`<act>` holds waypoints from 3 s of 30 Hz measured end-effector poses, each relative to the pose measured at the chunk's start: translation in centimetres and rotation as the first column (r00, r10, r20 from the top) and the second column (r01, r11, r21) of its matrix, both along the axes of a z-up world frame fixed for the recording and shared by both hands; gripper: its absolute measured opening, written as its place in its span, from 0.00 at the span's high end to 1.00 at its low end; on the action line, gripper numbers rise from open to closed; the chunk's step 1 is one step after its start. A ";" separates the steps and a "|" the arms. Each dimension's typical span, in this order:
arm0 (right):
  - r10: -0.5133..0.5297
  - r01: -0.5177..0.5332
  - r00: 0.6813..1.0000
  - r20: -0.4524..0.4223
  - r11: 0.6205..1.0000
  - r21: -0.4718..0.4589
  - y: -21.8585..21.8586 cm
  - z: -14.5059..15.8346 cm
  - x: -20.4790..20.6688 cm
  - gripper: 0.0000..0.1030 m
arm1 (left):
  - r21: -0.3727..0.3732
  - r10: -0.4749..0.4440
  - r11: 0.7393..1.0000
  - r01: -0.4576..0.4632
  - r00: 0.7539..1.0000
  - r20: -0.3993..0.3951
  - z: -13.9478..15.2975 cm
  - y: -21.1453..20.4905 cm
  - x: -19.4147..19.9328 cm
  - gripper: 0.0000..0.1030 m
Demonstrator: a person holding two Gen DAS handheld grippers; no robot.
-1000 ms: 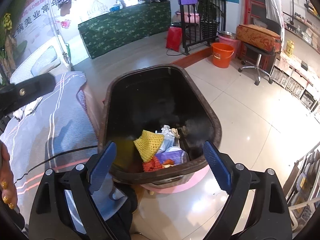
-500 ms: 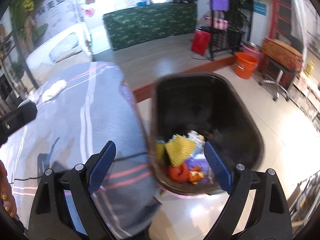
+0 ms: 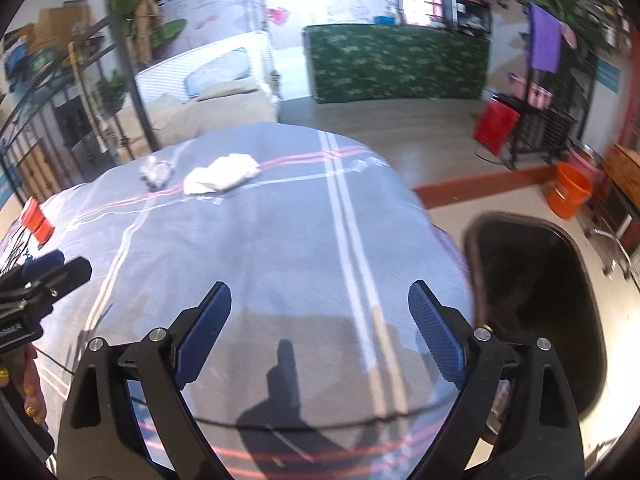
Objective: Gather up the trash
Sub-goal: 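Move both open tools back over the bed toward the cloth and bag, then grasp the clear plastic bag with the left tool while the right tool grasps the white cloth, then carry the cloth and bag over the bin and release both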
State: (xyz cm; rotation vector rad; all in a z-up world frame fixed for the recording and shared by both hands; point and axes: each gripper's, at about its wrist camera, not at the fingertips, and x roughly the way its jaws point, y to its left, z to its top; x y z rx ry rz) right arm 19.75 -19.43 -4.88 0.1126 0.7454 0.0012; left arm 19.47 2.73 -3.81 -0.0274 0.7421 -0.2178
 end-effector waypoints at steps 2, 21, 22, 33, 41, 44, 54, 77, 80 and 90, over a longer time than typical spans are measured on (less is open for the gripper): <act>0.024 -0.024 1.000 0.007 1.000 0.004 1.2 0.2 0.7 0.11 | 0.001 0.039 0.999 -0.039 0.999 -0.013 -0.5 2.0 0.3 0.07; 0.189 -0.191 0.980 -0.057 0.981 -0.022 9.7 -0.5 17.1 0.10 | 0.021 0.113 0.993 -0.112 0.993 -0.040 -0.9 7.5 13.9 0.07; 0.191 -0.192 0.979 -0.069 0.981 -0.020 9.7 -0.8 17.8 0.10 | 0.008 0.115 0.993 -0.115 0.992 -0.046 -1.0 7.6 15.4 0.07; 0.195 -0.198 0.968 -0.160 0.980 -0.004 10.7 -3.4 24.6 0.10 | 0.001 0.099 0.995 -0.100 0.987 -0.125 -3.4 6.8 23.8 0.34; 0.199 -0.216 0.954 -0.224 0.975 -0.051 12.2 -5.3 26.0 0.29 | -0.039 0.120 0.991 -0.127 0.982 -0.148 -4.3 6.6 24.3 0.54; 0.186 -0.205 0.959 -0.213 0.976 -0.073 11.9 -5.2 25.5 0.40 | -0.029 0.122 0.992 -0.127 0.983 -0.134 -4.2 6.7 23.9 0.56; 0.188 -0.197 0.964 -0.188 0.980 -0.033 11.0 -4.0 24.5 0.79 | -0.042 0.136 0.989 -0.140 0.986 -0.093 -2.9 7.0 22.8 0.62; 0.083 -0.084 0.996 -0.026 0.996 -0.016 2.3 0.7 4.5 0.79 | -0.171 -0.037 0.985 0.032 0.999 -0.027 1.5 -0.5 4.6 0.63; 0.035 -0.035 0.999 -0.012 0.999 -0.015 -0.2 1.0 1.9 0.79 | -0.172 -0.095 0.981 0.092 0.995 -0.009 2.0 -2.8 3.6 0.63; -0.221 0.221 0.975 -0.022 0.975 -0.013 -11.1 -0.5 -4.1 0.79 | -0.113 -0.326 0.937 0.330 0.944 0.053 2.5 -13.1 0.4 0.62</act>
